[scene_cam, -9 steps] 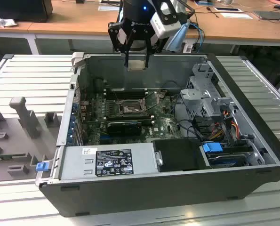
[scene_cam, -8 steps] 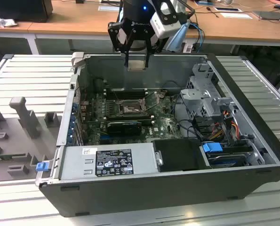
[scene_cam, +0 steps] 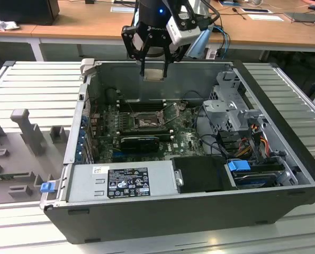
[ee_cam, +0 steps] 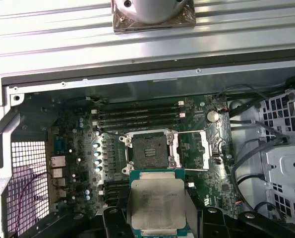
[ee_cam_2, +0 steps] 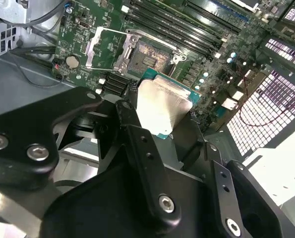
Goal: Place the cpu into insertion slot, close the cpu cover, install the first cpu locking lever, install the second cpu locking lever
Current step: 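Place the cpu into insertion slot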
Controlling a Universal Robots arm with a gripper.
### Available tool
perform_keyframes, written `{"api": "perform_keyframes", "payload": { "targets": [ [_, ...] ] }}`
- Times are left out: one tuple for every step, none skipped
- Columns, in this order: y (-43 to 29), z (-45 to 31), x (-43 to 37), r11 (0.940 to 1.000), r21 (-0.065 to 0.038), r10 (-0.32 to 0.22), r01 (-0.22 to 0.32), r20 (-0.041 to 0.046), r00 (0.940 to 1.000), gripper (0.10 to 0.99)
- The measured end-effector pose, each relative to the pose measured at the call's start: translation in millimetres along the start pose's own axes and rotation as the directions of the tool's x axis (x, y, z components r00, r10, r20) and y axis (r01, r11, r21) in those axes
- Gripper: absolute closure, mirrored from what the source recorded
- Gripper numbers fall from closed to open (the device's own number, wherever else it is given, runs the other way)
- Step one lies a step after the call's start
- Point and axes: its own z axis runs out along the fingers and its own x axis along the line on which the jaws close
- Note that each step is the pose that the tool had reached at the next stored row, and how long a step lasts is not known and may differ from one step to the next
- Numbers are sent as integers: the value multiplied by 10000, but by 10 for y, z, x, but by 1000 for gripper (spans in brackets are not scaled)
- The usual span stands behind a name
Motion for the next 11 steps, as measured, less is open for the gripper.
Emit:
{"api": "perform_keyframes", "payload": {
  "targets": [
    [0,1,0,10000,-1,8,-8,-1,10000,557],
    [0,2,0,10000,0,34,-34,2,10000,557],
    [-1,2,-1,10000,-1,74,-74,6,10000,557],
    [0,4,-1,9999,-4,153,-153,14,9999,557],
    [0,4,-1,9998,-6,219,-219,20,9998,557],
    [0,4,-1,9995,-9,320,-320,29,9995,557],
    [0,5,-1,9992,-11,407,-407,36,9992,557],
    [0,5,0,9989,-12,465,-465,42,9989,557],
    [0,5,0,9981,-16,608,-608,54,9981,557],
    [0,5,0,9976,-18,699,-699,62,9975,557],
    [0,4,0,9970,-19,769,-769,68,9970,557]
  ]
}}
